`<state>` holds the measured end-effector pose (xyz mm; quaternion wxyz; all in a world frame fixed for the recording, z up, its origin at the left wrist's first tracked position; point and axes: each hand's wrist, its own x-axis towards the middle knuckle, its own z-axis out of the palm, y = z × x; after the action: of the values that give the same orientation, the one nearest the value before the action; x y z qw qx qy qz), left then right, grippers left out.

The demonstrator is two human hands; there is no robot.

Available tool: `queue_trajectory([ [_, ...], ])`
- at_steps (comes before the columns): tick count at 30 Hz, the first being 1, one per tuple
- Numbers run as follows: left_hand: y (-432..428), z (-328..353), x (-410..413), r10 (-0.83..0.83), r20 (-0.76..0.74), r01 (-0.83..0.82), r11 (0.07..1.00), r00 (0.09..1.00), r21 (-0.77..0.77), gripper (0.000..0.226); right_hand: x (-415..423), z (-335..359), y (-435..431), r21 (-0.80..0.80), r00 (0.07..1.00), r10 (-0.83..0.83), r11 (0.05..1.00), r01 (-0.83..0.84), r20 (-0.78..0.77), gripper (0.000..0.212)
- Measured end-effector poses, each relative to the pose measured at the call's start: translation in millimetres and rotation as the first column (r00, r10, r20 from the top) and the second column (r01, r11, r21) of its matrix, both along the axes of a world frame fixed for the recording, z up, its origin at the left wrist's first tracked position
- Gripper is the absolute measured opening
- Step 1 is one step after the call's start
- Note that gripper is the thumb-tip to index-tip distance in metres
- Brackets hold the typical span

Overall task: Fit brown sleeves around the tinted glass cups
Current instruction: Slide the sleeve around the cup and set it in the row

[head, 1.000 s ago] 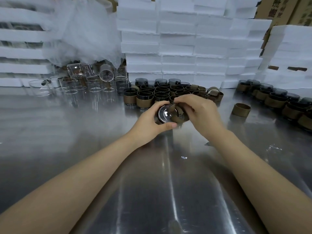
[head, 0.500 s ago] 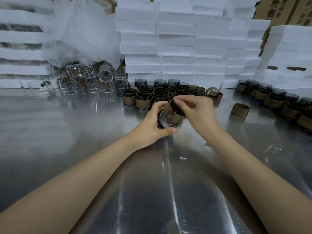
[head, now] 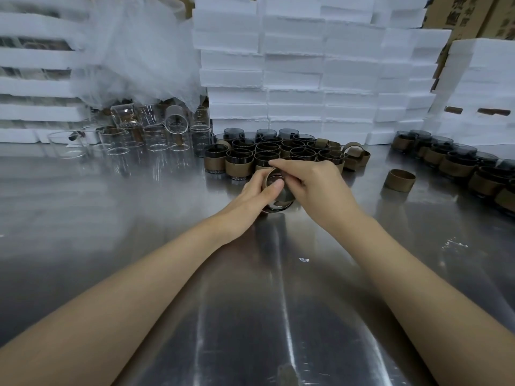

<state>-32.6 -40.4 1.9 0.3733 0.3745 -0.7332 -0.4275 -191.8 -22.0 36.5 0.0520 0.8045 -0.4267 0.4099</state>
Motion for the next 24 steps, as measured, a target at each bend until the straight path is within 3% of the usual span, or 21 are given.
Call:
queue_trajectory([
  [3, -4.3, -3.2, -3.7, 0.072, 0.022, -0.071, 0.997, 0.997, -0.036, 0.037, 1.7, 1.6, 0.7, 0.039, 0.999, 0.013, 0.999, -0.014, 0.041, 0.030],
  [6, -5.3, -7.3, -4.2, 0.093, 0.039, -0.086, 0.986, 0.995, -0.142, 0.056, 1.0, 5.2, 0.2, 0.187, 0.992, 0.044, 0.980, -0.066, 0.117, 0.030],
  [12, -7.4, -7.5, -2.0, 0.119, 0.027, -0.115, 0.987, 0.993, -0.114, 0.060, 4.2, 4.5, 2.5, 0.542, 0.990, 0.130, 0.829, -0.141, 0.058, 0.059],
  [17, -7.7, -7.8, -3.3, 0.127, 0.018, -0.124, 0.985, 0.992, -0.120, 0.047, 2.3, 0.3, -3.4, 0.574, 0.990, 0.081, 0.808, -0.131, 0.113, 0.067],
  [24, -10.1, -3.6, -3.0, 0.100, -0.012, -0.100, 0.995, 0.995, 0.012, 0.034, -3.8, 0.3, -7.7, 0.550, 0.998, 0.037, 0.833, -0.064, 0.060, 0.062],
])
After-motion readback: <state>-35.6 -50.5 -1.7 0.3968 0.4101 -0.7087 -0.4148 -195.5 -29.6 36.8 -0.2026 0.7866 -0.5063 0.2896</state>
